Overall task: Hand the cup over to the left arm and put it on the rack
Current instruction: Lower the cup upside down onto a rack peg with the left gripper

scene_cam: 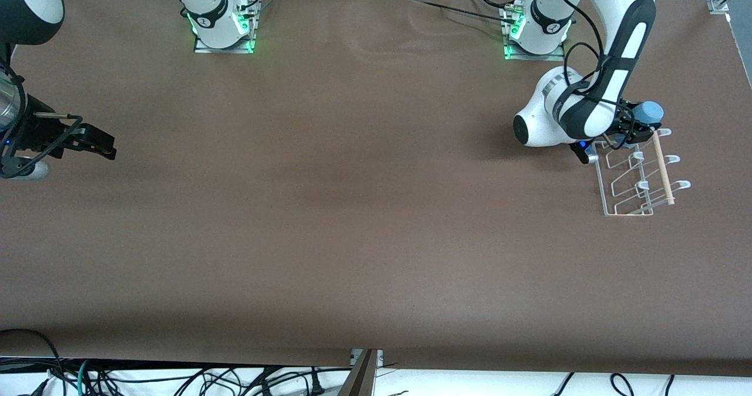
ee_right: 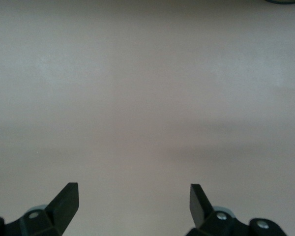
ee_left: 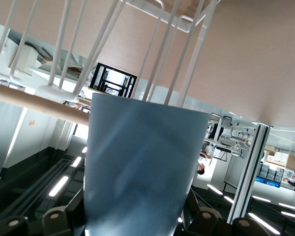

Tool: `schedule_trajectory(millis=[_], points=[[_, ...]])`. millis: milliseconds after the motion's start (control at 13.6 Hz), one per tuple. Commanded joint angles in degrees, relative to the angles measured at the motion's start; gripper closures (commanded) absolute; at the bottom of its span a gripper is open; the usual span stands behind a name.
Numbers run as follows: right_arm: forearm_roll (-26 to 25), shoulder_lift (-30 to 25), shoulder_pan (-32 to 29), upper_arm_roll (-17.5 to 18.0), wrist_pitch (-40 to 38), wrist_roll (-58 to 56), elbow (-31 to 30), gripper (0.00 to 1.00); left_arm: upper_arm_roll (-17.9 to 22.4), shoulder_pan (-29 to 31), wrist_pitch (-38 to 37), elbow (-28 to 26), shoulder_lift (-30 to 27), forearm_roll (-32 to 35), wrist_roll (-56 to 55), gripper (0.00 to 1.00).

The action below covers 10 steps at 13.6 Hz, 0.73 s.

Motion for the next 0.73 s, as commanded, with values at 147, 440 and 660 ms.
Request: schedule_trajectory(millis=[147, 440, 660], points=[[-0.24, -1.0, -0.68, 0.38, 0.0, -1.08, -1.06, 0.0, -0.14, -0.06, 0.46, -0.51, 0.65, 2.26, -2.29, 0.0], [-0.24, -1.0, -0.68, 0.38, 0.09, -1.08, -1.06, 0.0, -0.22, 0.73, 1.42, 0.62, -2.77, -0.1, -2.2, 0.0], [-0.24, -1.0, -0.68, 0.38, 0.26, -1.08, -1.06, 0.0, -0.22, 0.73, 1.51, 6.58, -5.41, -10.62, -2.2, 0.0]])
